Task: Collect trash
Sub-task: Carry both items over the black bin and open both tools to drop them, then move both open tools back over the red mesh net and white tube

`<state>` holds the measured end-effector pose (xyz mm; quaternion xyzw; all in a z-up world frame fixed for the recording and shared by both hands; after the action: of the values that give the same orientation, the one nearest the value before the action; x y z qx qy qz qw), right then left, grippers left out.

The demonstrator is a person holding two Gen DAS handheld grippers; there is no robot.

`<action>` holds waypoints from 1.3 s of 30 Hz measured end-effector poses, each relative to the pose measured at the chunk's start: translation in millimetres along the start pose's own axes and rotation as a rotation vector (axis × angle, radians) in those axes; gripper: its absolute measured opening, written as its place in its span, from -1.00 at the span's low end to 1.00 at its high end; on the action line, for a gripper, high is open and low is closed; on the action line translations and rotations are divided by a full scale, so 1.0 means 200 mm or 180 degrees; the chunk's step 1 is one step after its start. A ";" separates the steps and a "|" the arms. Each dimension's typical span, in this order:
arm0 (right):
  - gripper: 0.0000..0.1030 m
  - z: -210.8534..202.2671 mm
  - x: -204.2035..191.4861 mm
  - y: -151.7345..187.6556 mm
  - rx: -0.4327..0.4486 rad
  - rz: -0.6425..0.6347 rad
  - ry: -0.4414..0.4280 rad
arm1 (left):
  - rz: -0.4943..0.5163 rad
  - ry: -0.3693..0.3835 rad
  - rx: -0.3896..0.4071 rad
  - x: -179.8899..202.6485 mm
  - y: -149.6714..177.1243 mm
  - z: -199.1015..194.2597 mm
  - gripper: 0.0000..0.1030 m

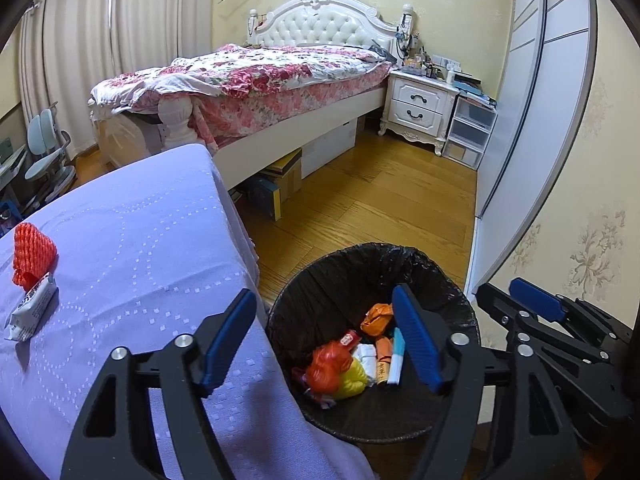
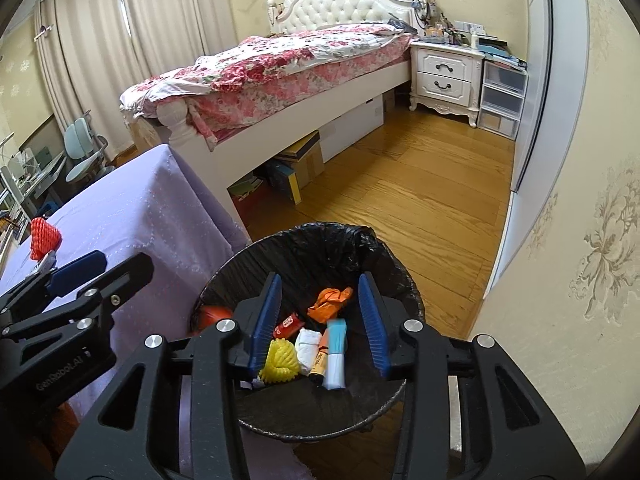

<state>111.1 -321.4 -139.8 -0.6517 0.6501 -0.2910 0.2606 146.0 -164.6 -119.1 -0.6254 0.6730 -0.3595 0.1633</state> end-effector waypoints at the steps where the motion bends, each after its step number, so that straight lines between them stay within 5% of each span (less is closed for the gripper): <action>1: -0.11 0.00 0.01 0.00 0.0005 0.0004 0.0008 | -0.0001 -0.0018 0.0012 -0.01 0.00 -0.01 0.42; 16: 0.27 -0.04 -0.15 -0.05 0.0066 -0.0134 -0.0109 | -0.0124 -0.0364 0.0203 -0.31 -0.03 -0.15 0.49; 39: 0.40 -0.02 -1.17 -0.12 -0.0135 -0.0980 -0.0904 | -0.1045 -0.1212 0.0277 -1.43 0.09 -0.53 0.50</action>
<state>128.7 -87.6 -129.2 -0.7832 0.5056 -0.2189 0.2883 108.8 139.1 -124.6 -0.7751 0.5034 -0.2856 0.2533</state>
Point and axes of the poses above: each gripper's, at about its wrist camera, not at the fingertips, and z roughly the way its jaws point, x to its right, y to its underside, the point moved 9 cm from there along z, roughly the way its jaws point, and after that the axes turned 15 degrees about -z, right-handed, at the moved point
